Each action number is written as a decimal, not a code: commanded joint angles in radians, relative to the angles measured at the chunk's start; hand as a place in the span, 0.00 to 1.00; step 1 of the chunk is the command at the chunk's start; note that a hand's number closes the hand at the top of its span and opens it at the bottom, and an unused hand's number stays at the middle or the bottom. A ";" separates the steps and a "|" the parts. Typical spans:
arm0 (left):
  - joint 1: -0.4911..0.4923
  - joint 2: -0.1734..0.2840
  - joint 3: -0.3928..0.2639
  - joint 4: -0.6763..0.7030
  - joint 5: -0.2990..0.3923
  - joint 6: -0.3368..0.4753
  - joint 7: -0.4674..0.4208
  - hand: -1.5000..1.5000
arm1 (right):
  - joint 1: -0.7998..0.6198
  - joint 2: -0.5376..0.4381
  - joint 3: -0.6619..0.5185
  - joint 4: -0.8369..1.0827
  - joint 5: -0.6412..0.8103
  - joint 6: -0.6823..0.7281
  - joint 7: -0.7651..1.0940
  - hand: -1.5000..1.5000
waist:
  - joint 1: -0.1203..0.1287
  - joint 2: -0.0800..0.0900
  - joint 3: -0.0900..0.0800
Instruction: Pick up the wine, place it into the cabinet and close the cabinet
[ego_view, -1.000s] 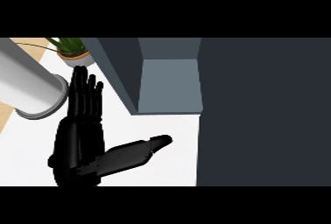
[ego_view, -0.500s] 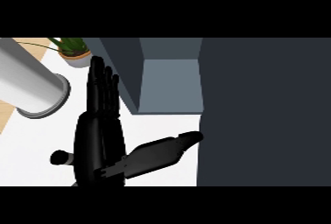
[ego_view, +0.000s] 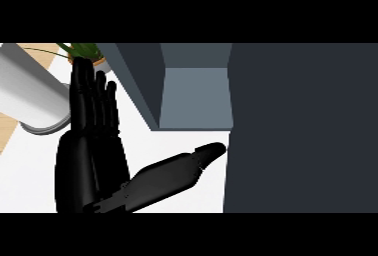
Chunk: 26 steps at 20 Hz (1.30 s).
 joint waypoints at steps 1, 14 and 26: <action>-0.030 -0.001 -0.019 -0.011 -0.112 0.027 0.165 0.00 | 0.004 -0.004 -0.025 -0.109 -0.046 -0.016 0.069 0.00 | -0.002 0.000 0.000; 0.157 0.055 0.156 -0.224 -0.013 -0.172 0.088 0.00 | -0.019 -0.007 0.002 -0.169 -0.008 -0.056 0.146 0.00 | -0.003 0.002 -0.002; 0.381 0.043 0.178 -0.269 0.098 -0.129 0.001 0.00 | 0.048 0.000 -0.026 -0.214 -0.039 -0.022 0.116 0.00 | -0.007 0.000 -0.001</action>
